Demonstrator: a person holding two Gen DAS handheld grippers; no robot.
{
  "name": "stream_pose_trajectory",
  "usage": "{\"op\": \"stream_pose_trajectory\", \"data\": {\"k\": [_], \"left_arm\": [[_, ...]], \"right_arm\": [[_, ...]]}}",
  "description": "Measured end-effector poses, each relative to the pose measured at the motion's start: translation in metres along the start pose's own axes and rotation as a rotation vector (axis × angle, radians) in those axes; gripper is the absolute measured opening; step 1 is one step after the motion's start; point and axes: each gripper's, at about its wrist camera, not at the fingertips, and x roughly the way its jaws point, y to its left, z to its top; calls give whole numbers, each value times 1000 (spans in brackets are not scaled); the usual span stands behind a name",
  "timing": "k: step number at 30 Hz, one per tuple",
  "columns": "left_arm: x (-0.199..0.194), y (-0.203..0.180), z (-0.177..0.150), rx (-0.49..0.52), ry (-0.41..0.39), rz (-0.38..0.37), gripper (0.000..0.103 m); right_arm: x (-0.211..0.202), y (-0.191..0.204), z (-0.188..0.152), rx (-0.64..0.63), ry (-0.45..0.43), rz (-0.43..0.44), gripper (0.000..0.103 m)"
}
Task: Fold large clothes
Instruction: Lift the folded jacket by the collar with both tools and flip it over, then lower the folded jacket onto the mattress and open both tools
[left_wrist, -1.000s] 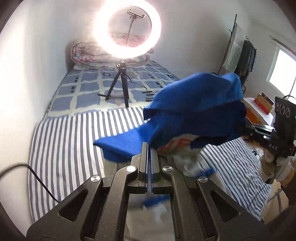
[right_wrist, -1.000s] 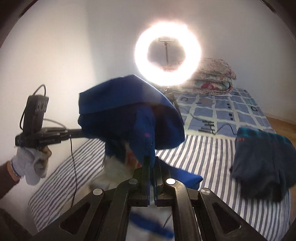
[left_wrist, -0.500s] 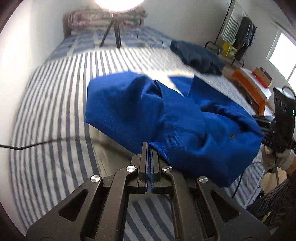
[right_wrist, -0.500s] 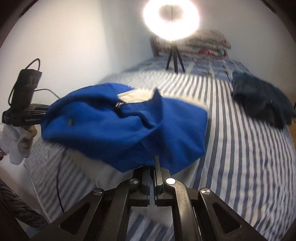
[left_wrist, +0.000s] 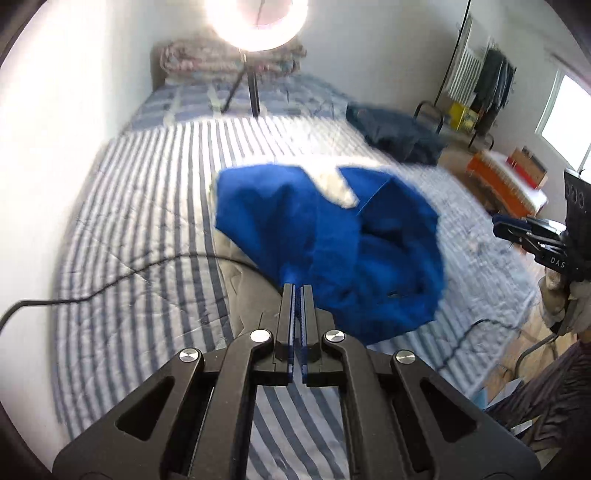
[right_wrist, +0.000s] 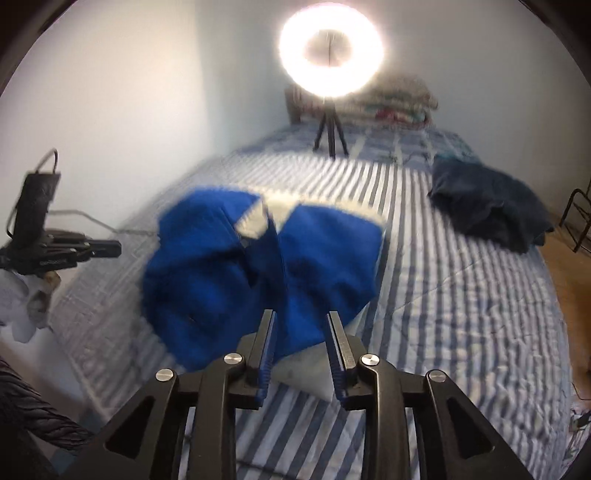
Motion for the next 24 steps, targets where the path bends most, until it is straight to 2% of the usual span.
{"op": "stream_pose_trajectory", "data": {"k": [5, 7, 8, 9, 14, 18, 24], "left_arm": [[-85, -7, 14, -63, -117, -61, 1], [-128, -12, 21, -77, -172, -67, 13], [-143, -12, 24, -79, -190, -74, 24], [-166, -15, 28, -78, -219, -78, 30], [-258, -28, 47, -61, -346, -57, 31], [-318, -34, 61, -54, -423, -80, 41], [-375, -36, 80, -16, -496, -74, 43]], "right_arm": [[-90, 9, 18, -20, -139, -10, 48], [-124, 15, 26, -29, -187, -8, 51], [-137, 16, 31, -32, -208, -7, 53], [-154, 18, 36, -32, -235, -7, 55], [-231, 35, 63, -54, -355, -8, 67], [-282, 48, 84, -71, -421, -2, 78], [-339, 55, 113, -83, -500, -4, 81]]}}
